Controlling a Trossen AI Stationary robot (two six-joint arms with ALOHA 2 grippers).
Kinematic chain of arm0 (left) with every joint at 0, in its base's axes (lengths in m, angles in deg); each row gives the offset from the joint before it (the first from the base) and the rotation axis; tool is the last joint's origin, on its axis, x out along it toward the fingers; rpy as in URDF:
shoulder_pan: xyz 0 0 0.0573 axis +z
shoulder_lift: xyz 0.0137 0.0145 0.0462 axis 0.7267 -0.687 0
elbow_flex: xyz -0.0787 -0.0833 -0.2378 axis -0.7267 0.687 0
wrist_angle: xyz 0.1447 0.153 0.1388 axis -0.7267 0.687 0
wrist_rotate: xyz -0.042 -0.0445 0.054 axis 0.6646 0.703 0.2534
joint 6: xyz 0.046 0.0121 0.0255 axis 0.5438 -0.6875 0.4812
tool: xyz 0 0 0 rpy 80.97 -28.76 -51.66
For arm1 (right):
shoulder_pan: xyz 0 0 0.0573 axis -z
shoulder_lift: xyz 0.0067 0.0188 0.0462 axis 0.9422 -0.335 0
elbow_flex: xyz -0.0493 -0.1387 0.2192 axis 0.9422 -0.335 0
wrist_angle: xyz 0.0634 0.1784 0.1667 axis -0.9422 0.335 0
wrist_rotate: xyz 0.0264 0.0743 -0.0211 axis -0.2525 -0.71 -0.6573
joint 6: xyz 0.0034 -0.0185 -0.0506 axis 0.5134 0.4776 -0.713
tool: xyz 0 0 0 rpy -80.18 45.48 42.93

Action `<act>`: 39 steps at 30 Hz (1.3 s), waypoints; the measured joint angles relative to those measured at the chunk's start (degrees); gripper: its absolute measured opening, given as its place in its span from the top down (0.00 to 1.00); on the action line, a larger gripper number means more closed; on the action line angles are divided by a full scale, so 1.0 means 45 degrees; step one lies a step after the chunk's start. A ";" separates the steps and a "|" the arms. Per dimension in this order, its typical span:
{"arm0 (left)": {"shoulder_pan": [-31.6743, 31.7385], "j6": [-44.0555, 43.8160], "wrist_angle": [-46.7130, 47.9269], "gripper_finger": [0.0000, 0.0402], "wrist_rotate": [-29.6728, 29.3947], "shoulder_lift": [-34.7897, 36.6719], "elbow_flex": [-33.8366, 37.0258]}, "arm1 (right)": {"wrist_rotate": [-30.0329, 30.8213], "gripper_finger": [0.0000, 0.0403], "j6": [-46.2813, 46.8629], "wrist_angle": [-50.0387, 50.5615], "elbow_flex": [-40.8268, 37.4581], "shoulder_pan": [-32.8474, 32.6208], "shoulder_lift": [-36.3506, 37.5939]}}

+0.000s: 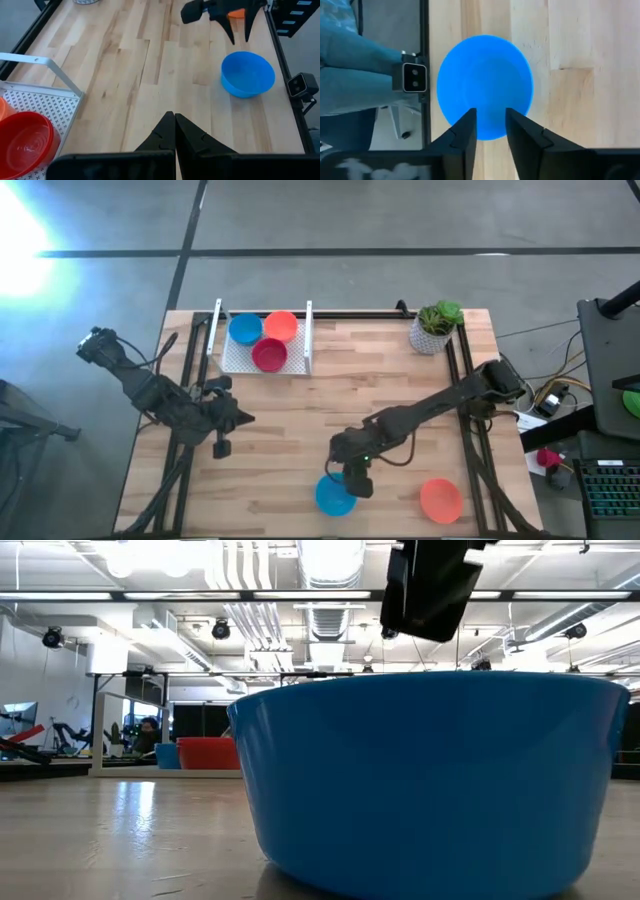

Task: Pick & Place Mini bowls
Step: Stack the blue bowl on the stacked blue bowls on the shelf

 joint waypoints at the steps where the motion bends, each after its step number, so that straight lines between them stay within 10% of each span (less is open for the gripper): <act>1: 0.0000 -0.0005 0.0000 1.00 0.0000 0.0000 0.0000 | 0.0089 0.73 -0.0050 0.0000 0.0000 0.0000 -0.0084; 39: 0.0005 -0.0009 0.0112 1.00 0.0121 0.0000 0.0010 | -0.0222 0.75 -0.0154 -0.0405 -0.0024 0.0026 -0.2513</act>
